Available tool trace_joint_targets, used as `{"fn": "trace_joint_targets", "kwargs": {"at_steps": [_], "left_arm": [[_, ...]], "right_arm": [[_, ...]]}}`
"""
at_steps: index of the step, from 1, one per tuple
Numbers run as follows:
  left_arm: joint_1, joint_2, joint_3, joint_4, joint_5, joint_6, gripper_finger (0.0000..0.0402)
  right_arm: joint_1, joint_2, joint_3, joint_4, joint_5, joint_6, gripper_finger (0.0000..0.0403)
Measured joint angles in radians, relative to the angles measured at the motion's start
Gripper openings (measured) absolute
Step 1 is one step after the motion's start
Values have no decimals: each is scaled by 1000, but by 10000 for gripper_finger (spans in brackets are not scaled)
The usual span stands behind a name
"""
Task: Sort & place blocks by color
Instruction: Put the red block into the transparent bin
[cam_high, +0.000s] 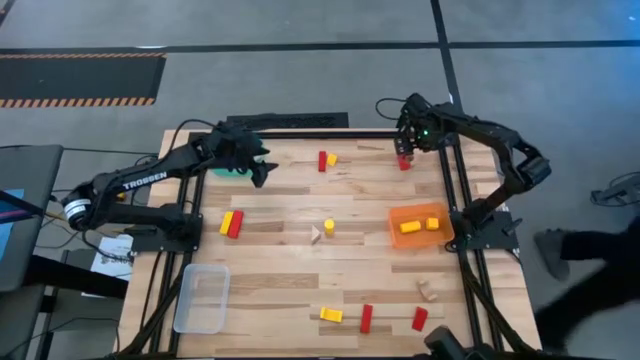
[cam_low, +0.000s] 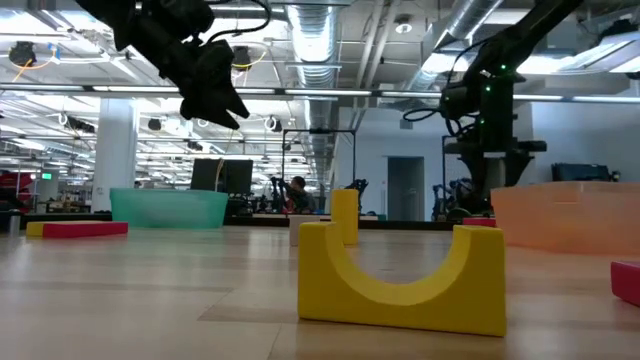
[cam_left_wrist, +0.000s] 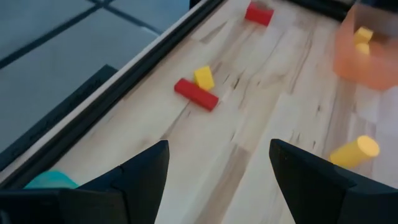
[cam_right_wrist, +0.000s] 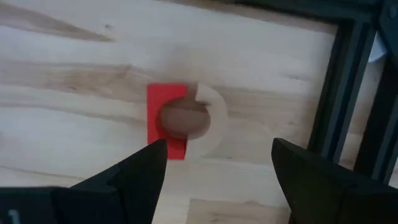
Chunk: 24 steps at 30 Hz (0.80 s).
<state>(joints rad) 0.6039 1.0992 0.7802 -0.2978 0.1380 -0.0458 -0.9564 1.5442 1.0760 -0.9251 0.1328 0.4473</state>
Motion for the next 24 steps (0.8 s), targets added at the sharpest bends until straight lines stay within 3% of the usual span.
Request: {"fn": "trace_joint_targets", "kwargs": {"at_steps": [8,18,24], "left_arm": [[49,0,-27,90,68,11,265],[79,0,-29,87,111,2,265],[79,0,-29,72,113,0,265]], "right_arm": [[98,34,0,87,-28,42,311],[105,184,0,155,-59,27,309],[102,234,0,156,-59,15,261]]}}
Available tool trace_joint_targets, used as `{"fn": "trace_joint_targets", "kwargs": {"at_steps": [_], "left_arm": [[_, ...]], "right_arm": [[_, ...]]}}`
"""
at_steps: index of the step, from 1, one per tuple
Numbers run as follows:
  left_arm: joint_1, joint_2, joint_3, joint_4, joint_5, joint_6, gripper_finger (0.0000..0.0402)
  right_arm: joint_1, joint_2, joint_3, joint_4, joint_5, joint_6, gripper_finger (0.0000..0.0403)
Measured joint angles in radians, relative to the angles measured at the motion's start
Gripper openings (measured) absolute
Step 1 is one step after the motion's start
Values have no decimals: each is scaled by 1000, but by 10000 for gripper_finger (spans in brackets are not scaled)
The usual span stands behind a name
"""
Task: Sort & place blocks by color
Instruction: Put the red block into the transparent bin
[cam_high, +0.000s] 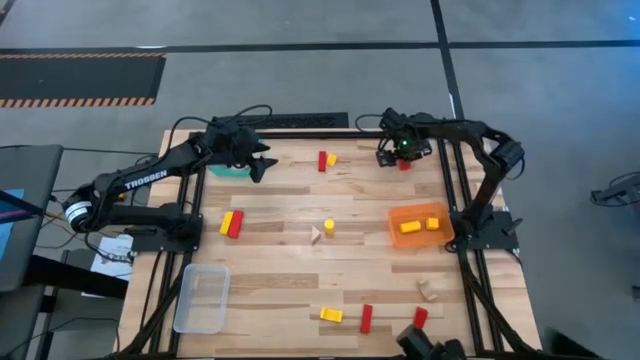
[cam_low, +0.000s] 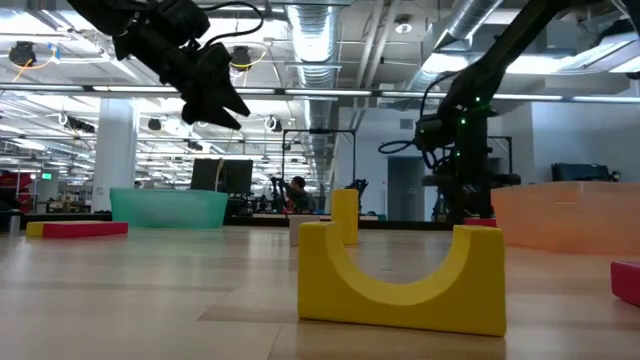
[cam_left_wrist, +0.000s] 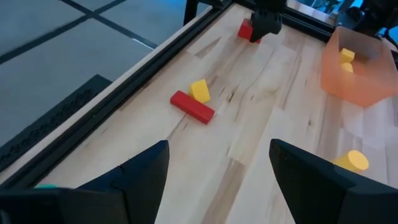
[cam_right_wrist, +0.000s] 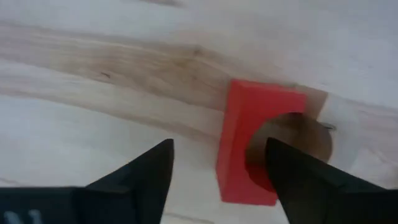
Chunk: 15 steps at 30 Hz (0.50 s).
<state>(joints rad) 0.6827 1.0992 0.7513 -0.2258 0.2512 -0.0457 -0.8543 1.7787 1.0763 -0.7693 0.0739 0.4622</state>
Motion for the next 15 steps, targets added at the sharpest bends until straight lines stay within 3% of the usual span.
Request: {"fn": "trace_joint_targets", "kwargs": {"at_steps": [4,10,12,15], "left_arm": [[0,0,0,-8,6,1,265],[0,0,0,-10,6,9,265],[0,0,0,-9,17,10,265],[0,0,0,-1,59,10,265]], "right_arm": [[0,16,0,5,3,-15,189],[-2,-17,2,12,-1,-52,36],[7,-67,10,11,-6,-60,21],[23,-163,35,21,-77,-69,34]]}}
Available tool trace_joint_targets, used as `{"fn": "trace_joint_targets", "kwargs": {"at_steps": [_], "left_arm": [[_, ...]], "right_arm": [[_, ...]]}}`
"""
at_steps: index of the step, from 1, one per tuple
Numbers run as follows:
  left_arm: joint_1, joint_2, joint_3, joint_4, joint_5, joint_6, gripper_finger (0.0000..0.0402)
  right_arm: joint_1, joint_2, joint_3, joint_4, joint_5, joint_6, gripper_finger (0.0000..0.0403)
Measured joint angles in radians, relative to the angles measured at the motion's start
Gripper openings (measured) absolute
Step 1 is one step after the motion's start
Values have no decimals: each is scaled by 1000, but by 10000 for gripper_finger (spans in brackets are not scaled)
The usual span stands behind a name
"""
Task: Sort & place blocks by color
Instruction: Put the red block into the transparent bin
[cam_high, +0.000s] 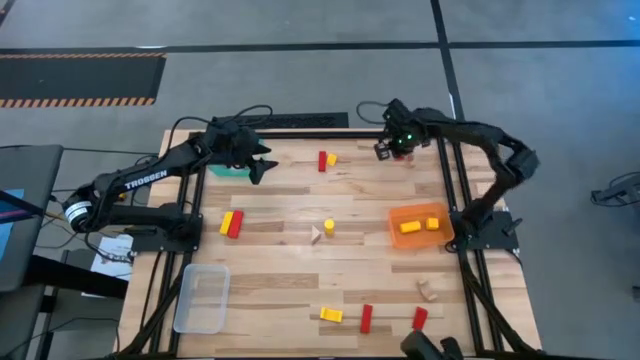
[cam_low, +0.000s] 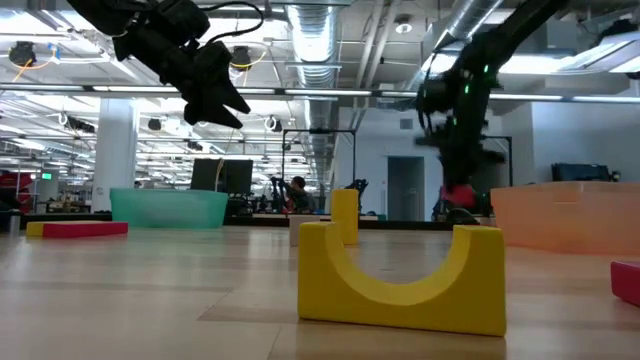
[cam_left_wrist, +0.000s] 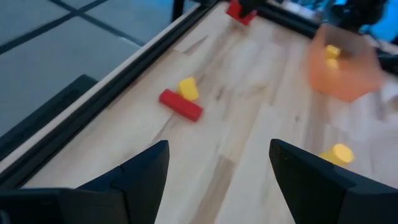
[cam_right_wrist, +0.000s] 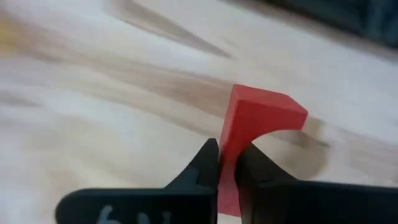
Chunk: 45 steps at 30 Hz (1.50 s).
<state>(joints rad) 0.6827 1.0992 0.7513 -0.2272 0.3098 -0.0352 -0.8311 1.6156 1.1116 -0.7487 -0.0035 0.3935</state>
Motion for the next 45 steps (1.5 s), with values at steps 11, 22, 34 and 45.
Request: {"fn": "trace_joint_targets", "kwargs": {"at_steps": [11,22,34,45], "left_arm": [[-48,22,1,349,117,-410,265],[-240,151,1,737,78,-540,265],[-349,198,1,713,-3,-357,265],[-367,206,0,735,-34,-366,265]], "right_arm": [[117,-271,6,338,-533,-272,21],[338,-158,6,680,-696,-308,22],[447,-90,6,825,-761,-291,22],[436,-88,6,863,-706,-316,22]]}}
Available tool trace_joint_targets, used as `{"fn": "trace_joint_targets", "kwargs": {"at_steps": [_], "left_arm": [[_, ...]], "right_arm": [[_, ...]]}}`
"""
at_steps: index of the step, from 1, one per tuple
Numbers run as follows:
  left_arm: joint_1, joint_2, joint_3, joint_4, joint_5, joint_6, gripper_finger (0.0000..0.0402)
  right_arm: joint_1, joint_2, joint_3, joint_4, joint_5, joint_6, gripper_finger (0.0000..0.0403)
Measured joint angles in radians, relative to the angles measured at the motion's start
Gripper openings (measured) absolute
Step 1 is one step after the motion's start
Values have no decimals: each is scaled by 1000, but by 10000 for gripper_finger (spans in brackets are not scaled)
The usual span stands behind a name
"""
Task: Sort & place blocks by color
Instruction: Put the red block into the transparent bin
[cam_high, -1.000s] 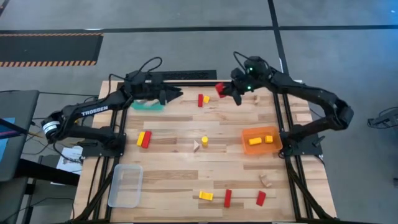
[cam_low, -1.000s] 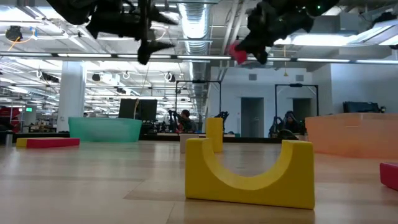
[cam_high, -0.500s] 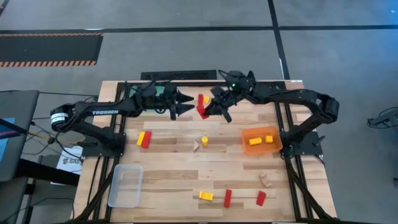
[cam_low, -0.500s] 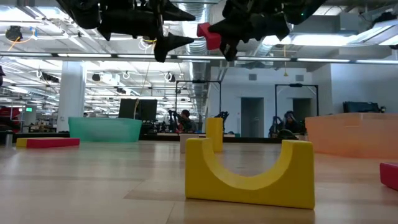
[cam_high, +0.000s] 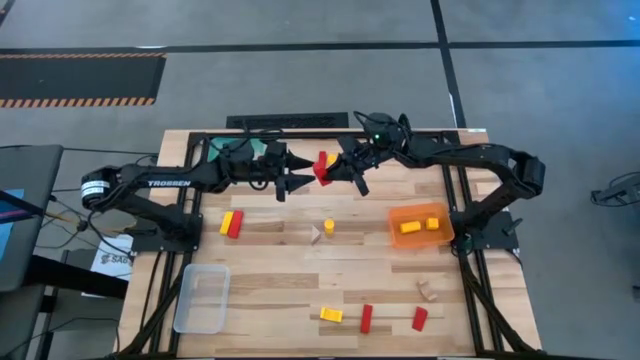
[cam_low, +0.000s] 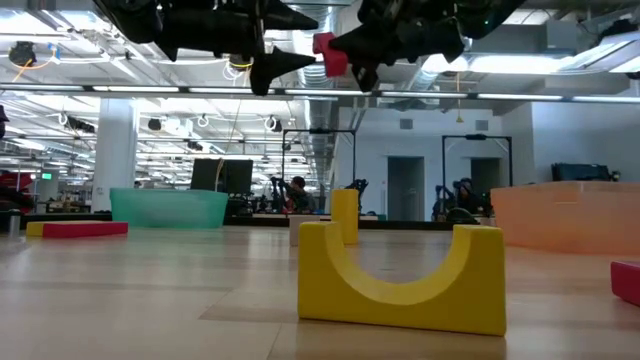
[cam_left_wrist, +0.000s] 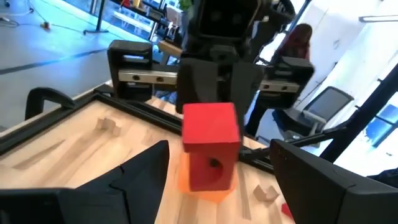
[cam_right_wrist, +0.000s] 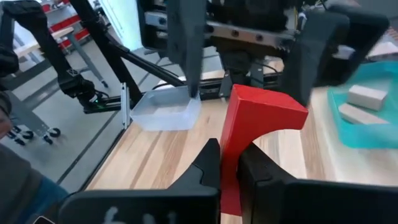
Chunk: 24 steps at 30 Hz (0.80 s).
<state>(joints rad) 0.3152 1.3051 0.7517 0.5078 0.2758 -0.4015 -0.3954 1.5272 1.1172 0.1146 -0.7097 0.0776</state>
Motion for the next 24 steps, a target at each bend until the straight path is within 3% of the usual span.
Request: {"fn": "trace_joint_targets", "kwargs": {"at_steps": [18,24], "left_arm": [[-8,109,1,195,-19,-10,265],[-8,110,1,209,-21,2,232]], "right_arm": [[2,0,0,-3,26,46,27],[2,0,0,-8,27,54,23]]}}
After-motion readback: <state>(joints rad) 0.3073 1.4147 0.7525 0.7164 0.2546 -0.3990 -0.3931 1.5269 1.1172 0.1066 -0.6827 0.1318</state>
